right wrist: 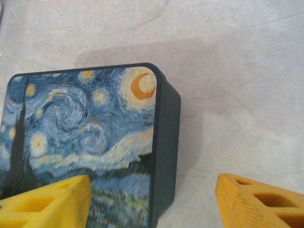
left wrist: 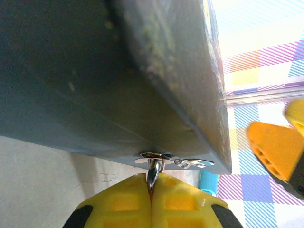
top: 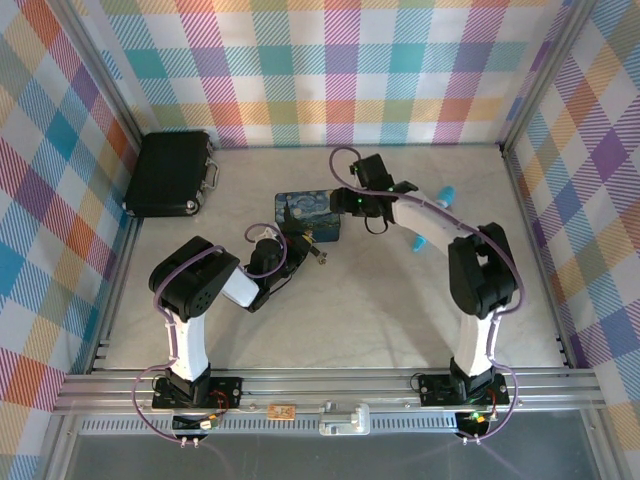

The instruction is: Unlock the padlock with the key

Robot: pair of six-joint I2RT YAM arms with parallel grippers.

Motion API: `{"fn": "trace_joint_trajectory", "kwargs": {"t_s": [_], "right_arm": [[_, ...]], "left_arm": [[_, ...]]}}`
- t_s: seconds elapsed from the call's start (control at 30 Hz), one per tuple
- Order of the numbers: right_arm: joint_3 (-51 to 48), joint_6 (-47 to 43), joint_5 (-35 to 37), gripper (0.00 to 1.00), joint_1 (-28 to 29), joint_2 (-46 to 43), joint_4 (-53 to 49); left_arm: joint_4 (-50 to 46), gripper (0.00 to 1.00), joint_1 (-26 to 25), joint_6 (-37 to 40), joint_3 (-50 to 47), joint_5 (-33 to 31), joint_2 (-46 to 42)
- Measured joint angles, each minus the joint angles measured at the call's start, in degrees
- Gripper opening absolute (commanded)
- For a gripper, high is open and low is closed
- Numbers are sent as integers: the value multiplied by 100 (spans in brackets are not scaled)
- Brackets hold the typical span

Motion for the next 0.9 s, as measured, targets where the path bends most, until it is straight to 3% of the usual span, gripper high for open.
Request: {"fn": "trace_joint_trajectory", "kwargs": {"t_s": [0.23, 0.53, 0.9], "right_arm": [[39, 590, -7, 70, 46, 472, 197], [-544, 1473, 120, 67, 63, 304, 931], [-861, 1976, 118, 67, 151, 208, 1340]], "left_arm": [[153, 0, 0, -44, -17, -289, 68], [933, 0, -48, -501, -35, -901, 492], [1123, 0, -120, -922, -203, -1864, 485]]}}
